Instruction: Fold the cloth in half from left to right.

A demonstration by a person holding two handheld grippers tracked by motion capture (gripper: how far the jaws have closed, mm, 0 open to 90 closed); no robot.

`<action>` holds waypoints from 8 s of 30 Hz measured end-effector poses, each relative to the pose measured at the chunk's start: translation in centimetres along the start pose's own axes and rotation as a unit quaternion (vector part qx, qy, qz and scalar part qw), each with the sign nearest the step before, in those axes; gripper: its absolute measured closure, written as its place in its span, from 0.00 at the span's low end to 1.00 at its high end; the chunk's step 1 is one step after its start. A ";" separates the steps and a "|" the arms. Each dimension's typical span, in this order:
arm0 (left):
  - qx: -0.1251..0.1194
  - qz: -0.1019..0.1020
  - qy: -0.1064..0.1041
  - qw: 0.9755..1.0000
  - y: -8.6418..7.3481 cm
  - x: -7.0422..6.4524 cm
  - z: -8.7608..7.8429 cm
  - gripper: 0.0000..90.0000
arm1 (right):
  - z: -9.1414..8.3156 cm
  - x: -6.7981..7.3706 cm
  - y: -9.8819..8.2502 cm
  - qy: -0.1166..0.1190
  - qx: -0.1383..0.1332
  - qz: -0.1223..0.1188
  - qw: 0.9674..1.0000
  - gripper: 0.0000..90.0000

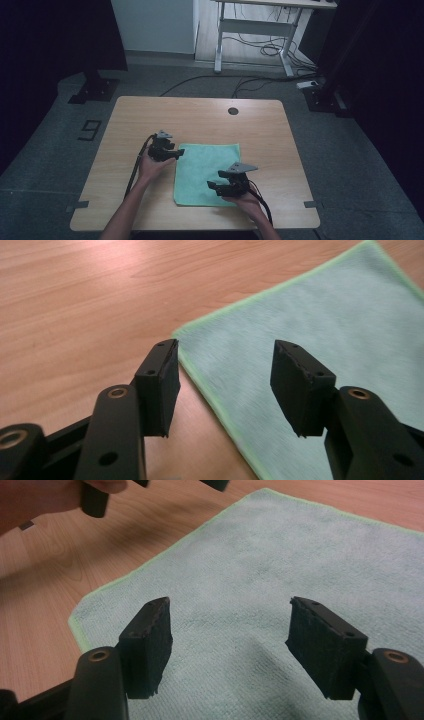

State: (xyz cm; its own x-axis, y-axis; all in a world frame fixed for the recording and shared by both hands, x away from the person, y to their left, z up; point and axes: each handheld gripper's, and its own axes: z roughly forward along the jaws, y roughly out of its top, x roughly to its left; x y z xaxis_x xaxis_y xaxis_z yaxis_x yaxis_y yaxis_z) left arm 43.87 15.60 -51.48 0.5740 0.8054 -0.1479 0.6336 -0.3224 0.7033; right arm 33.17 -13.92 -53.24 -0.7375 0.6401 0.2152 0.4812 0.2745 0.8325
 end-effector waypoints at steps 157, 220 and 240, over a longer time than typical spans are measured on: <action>-0.036 -0.043 -0.019 0.998 4.0 0.5 -4.0 0.96 | 5.9 10.7 3.2 0.086 -0.002 -0.077 0.993 0.94; 0.014 -0.023 -0.035 0.999 5.8 -5.3 3.8 0.93 | 0.1 4.6 -1.6 0.037 -0.011 -0.009 0.999 0.93; 0.025 -0.039 -0.024 0.999 5.5 -4.9 6.6 0.91 | -0.1 3.2 -2.7 0.016 0.009 0.008 1.000 0.92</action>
State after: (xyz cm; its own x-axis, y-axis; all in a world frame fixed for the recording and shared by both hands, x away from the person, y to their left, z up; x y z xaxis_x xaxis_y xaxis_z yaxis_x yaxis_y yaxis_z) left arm 47.94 6.60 -51.50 0.5451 0.8049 -0.2344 0.7013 -0.2847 0.6535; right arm 29.43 -12.68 -54.75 -0.7445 0.6209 0.2452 0.5016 0.2780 0.8192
